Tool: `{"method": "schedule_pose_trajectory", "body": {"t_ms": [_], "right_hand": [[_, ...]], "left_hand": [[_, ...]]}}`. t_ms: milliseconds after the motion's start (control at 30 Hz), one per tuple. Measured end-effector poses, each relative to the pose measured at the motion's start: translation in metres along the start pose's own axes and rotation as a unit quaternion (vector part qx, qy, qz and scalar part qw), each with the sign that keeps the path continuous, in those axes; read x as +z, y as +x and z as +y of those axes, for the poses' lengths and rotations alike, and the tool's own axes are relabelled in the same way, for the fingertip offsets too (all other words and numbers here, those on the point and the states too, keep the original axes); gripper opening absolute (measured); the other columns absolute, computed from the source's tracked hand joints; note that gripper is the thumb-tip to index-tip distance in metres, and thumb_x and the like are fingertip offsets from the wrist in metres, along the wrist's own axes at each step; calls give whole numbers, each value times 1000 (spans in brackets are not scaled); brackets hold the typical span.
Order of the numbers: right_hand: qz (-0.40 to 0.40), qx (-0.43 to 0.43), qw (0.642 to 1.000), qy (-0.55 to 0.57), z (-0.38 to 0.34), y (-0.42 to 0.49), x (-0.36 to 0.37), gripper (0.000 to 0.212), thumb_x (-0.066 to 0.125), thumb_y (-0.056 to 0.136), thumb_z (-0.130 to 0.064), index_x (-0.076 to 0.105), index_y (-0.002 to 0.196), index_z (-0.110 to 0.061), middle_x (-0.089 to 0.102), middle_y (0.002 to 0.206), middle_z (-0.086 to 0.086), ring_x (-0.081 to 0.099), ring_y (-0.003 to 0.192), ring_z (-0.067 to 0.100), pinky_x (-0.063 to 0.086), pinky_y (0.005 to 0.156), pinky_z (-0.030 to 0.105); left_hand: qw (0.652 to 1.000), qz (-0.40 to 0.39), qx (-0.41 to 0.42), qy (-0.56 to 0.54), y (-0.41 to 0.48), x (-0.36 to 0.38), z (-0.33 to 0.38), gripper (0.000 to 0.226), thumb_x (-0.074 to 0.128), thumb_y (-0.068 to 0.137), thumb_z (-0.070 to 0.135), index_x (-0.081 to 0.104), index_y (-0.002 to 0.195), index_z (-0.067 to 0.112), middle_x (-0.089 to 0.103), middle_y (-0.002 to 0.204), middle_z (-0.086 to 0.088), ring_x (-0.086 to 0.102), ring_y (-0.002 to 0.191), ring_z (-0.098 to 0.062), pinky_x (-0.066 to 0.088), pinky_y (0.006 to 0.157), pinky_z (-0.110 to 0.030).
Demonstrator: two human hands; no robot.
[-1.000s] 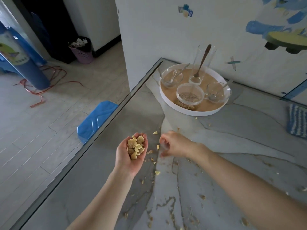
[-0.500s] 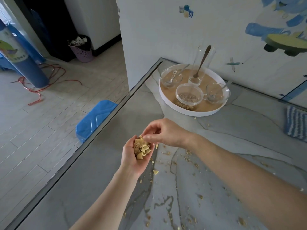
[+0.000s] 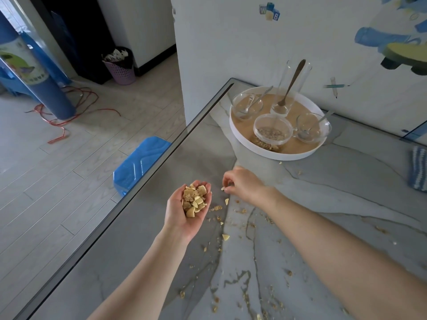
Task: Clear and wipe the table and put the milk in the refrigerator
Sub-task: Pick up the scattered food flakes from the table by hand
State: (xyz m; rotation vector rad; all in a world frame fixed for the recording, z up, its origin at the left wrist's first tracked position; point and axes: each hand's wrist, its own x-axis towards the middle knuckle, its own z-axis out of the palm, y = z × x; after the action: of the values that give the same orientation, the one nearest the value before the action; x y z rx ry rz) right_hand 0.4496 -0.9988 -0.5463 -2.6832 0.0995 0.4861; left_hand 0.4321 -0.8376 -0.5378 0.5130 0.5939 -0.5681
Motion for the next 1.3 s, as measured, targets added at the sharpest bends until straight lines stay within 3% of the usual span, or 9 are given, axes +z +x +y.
{"method": "schedule_pose_trajectory", "body": {"t_ms": [200, 300, 400, 567, 667, 867, 1100, 1200, 1300], "right_hand": [[25, -4, 999, 20, 0, -14, 0, 22, 48, 93, -22, 61, 102, -6, 55, 111, 14, 54, 101, 28, 41, 87, 37], [96, -32, 985, 139, -11, -33, -12, 18, 55, 90, -22, 65, 94, -7, 61, 97, 9, 55, 89, 17, 43, 81, 27], [90, -95, 969, 208, -30, -54, -24, 14, 61, 86, -17, 70, 92, -9, 66, 91, 4, 56, 80, 8, 42, 70, 9], [78, -81, 954, 278, -29, -68, -23, 17, 58, 88, -11, 69, 100, -4, 64, 76, -11, 59, 63, -10, 47, 65, 6], [110, -15, 967, 230, -15, -73, -12, 16, 55, 89, -11, 67, 94, -3, 60, 69, -5, 56, 64, 4, 44, 66, 17], [-85, -72, 993, 32, -16, -86, 27, 24, 64, 83, -22, 65, 99, -5, 65, 105, 12, 61, 97, 24, 46, 82, 28], [-80, -54, 995, 17, -22, -89, 32, 20, 52, 87, -8, 63, 98, 4, 65, 107, 21, 61, 102, 32, 49, 89, 38], [-42, -20, 993, 113, -24, -93, 16, 21, 53, 88, -12, 63, 99, 3, 66, 105, 16, 62, 97, 26, 48, 82, 25], [15, -23, 980, 195, -32, -100, -10, 17, 58, 86, -15, 66, 94, -3, 63, 83, 4, 56, 73, 10, 39, 62, 10]], "left_hand": [[1000, 9, -6, 2, -4, 0, -3, 27, 39, 94, 16, 60, 85, 1, 65, 87, -14, 65, 80, -25, 56, 74, -32], [1000, 5, -11, 11, -4, -1, -7, 26, 39, 94, 16, 59, 85, 2, 63, 91, -12, 66, 78, -25, 56, 76, -33], [1000, 10, -13, 15, -6, 1, -15, 25, 40, 94, 16, 59, 87, 1, 64, 88, -12, 67, 69, -22, 57, 72, -33], [999, 1, -28, -20, -12, 2, -20, 25, 40, 94, 15, 58, 86, 0, 63, 87, -11, 67, 72, -23, 58, 71, -33], [999, 2, -31, -34, -14, -2, -16, 29, 38, 94, 16, 60, 85, 0, 64, 88, -12, 68, 73, -25, 58, 68, -34], [1000, -1, -12, -9, -18, -3, -6, 31, 35, 94, 16, 59, 82, 2, 68, 70, -11, 70, 65, -22, 57, 65, -31], [1000, 4, -9, 13, -20, -9, -2, 30, 38, 94, 17, 61, 83, 2, 67, 78, -12, 70, 68, -22, 59, 64, -30], [1000, 10, -9, 25, -22, -8, -2, 29, 38, 94, 17, 61, 84, 2, 69, 76, -12, 69, 71, -23, 58, 67, -31], [999, 22, -10, 45, -27, -3, -10, 28, 38, 94, 17, 60, 84, 3, 69, 75, -12, 66, 80, -24, 56, 73, -33]]}}
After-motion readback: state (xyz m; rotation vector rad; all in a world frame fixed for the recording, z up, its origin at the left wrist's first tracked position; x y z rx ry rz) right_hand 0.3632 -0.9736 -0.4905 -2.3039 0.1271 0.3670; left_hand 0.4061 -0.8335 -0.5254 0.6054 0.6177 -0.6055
